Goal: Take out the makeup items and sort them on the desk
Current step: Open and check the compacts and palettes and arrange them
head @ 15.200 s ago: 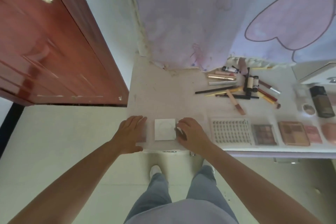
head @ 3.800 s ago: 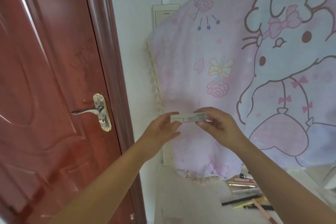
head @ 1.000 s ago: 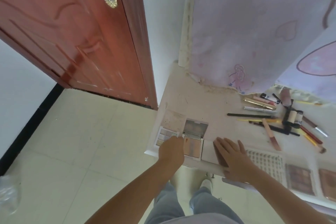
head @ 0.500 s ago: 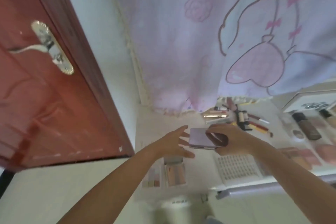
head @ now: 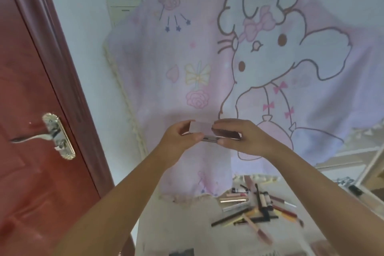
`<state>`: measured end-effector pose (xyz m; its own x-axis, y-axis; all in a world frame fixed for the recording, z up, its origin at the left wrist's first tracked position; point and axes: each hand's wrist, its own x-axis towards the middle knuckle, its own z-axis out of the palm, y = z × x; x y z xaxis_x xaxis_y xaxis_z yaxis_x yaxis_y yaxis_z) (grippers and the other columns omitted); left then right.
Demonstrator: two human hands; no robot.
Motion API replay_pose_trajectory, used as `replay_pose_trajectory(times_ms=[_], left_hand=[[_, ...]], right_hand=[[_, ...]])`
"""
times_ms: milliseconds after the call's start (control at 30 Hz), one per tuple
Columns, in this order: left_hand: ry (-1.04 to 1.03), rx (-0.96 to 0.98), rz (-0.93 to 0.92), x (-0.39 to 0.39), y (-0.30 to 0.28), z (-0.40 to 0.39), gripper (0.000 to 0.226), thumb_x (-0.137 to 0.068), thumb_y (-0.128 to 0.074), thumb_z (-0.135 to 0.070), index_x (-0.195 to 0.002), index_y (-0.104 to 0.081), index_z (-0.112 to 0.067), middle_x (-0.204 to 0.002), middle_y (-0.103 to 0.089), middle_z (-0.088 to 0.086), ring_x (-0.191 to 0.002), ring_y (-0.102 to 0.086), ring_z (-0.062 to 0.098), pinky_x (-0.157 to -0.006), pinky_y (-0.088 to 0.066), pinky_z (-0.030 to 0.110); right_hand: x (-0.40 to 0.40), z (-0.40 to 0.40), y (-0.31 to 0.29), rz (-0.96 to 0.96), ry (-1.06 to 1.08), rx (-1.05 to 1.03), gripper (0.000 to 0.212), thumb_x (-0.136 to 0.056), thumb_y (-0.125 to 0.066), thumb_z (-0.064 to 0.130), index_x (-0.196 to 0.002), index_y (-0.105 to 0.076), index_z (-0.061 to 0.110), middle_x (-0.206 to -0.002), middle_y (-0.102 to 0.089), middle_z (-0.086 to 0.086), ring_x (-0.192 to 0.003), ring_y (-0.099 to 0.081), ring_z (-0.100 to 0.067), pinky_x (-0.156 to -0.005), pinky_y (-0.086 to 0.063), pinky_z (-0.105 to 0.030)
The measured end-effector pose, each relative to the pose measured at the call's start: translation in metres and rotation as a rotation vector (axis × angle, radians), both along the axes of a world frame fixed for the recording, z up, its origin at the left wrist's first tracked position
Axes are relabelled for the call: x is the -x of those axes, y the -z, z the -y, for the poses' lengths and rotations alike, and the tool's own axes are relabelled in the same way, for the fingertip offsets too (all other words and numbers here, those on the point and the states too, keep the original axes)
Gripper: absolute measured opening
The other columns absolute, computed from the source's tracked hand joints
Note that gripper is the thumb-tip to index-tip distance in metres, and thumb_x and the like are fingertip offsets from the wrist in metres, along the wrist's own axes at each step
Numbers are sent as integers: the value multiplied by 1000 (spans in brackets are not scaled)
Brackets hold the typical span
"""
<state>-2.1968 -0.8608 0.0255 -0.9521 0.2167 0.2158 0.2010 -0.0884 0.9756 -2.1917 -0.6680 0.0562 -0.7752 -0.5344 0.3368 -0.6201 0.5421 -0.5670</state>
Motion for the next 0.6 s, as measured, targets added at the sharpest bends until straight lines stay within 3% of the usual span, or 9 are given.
replay_pose_trajectory(times_ms=[67,133,333,433,533,600], left_hand=[[-36,-15,-9,3,-4,-1,29,-52,-73,-19,-79,-67,-27,-67,-68,-18,-65,-61,-2,-73,-48,16],[-80,-30,-14,3,-3,-1,25,-66,-70,-3,-81,-62,-22,-61,-66,-18,-60,-59,-4,-72,-45,18],[-154,-60,66,1,18,0,25,-66,-68,-4,-82,-59,-21,-66,-65,-13,-63,-59,0,-73,-45,19],[-178,-15,91,-1,29,3,29,-75,-68,3,-85,-57,-23,-80,-60,-4,-72,-56,6,-73,-45,17],[-130,84,69,-6,42,10,40,-76,-65,10,-94,-54,-24,-93,-60,-1,-81,-58,6,-69,-51,11],[-48,113,47,-9,49,14,51,-65,-75,5,-102,-55,-24,-96,-65,-4,-85,-63,8,-71,-53,16]], right_hand=[[4,0,-8,-26,-2,-4,36,-81,-55,30,-109,-65,9,-97,-64,-10,-85,-62,-19,-75,-49,-28],[9,0,-10,-40,-25,-48,37,-84,-52,26,-111,-64,4,-97,-65,-18,-86,-61,-29,-77,-47,-36],[19,4,4,115,-80,-44,29,-90,-53,9,-118,-59,14,-104,-64,-20,-90,-57,-28,-79,-44,-32],[23,8,18,170,-69,-56,29,-90,-53,10,-118,-60,8,-109,-64,-17,-97,-60,-32,-83,-45,-28],[27,7,29,215,-32,-58,32,-92,-50,13,-122,-56,5,-110,-61,2,-95,-59,-6,-73,-39,2],[27,6,31,244,21,-33,34,-94,-46,14,-125,-53,5,-106,-57,10,-84,-53,14,-66,-36,7]])
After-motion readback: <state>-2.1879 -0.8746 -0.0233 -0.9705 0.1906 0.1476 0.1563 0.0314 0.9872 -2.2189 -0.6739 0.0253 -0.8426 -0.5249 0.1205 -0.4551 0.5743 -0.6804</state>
